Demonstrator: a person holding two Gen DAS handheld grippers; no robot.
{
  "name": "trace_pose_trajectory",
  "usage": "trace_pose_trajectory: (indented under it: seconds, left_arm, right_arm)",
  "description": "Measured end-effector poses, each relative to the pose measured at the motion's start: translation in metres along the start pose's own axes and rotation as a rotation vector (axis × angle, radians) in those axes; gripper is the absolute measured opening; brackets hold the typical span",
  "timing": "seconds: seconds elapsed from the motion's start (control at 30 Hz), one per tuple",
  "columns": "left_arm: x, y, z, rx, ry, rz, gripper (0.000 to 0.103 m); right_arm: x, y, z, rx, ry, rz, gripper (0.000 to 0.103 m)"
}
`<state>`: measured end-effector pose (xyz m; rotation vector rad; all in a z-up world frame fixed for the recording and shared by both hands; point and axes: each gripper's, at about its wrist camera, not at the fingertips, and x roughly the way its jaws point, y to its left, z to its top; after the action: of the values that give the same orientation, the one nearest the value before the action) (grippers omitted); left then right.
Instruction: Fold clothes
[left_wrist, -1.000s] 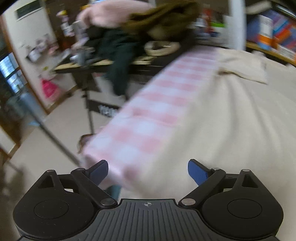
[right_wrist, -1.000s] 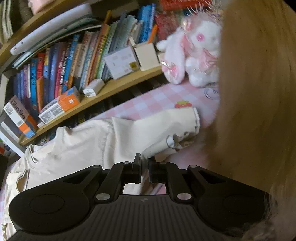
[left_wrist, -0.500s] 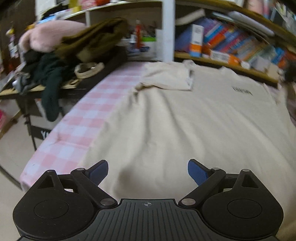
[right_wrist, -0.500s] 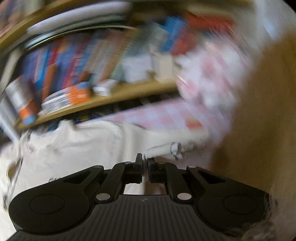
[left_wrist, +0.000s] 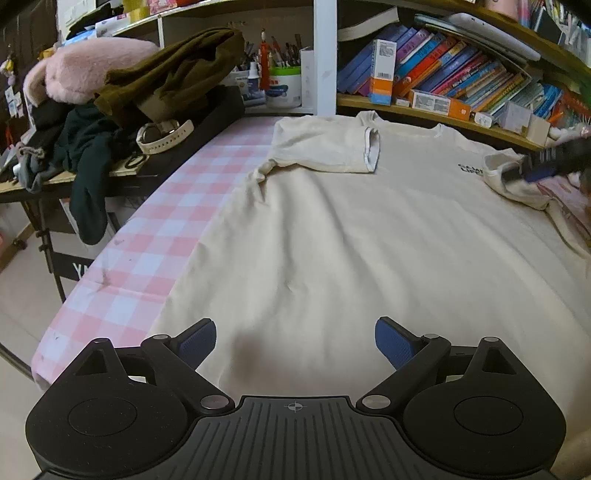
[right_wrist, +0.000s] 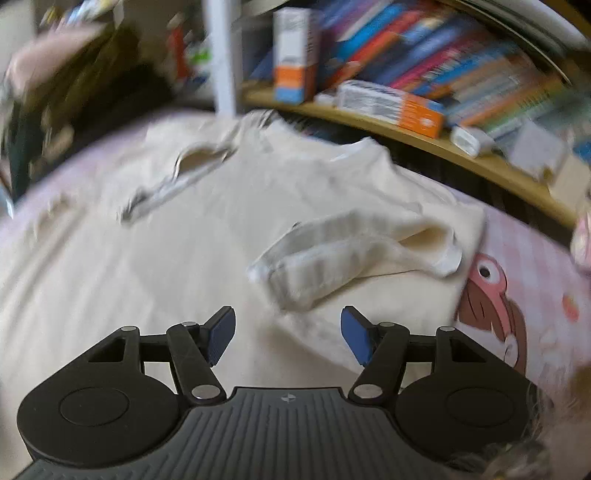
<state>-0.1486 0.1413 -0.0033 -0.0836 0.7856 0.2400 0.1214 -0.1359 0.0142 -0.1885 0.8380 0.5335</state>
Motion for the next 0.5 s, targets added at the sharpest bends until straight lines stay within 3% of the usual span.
trace_pose_trajectory:
  seconds: [0.1,0.17,0.3,0.4,0.5]
  left_arm:
    - [0.000,-0.001,-0.001,0.006,0.008,0.003,0.095]
    - [-0.001,-0.001,-0.003,0.007,0.009,0.008,0.095]
    - [-0.003,0.003,-0.005,-0.012,0.012,0.029,0.095]
    - [-0.003,0.005,-0.006,-0.026,0.017,0.042,0.095]
    - [-0.002,0.004,-0.006,-0.027,0.024,0.045,0.095]
  right_arm:
    - [-0.006,-0.025,0.017,0.203,-0.054,-0.012,0.066]
    - [-0.003,-0.049,0.025,0.369,-0.036,-0.025,0.066]
    - [0.010,-0.092,0.019,0.714,0.013,0.046,0.066]
    - [0.019,-0.100,0.020,0.761,0.009,0.015,0.065]
    - [0.031,-0.105,0.026,0.800,0.030,-0.028,0.054]
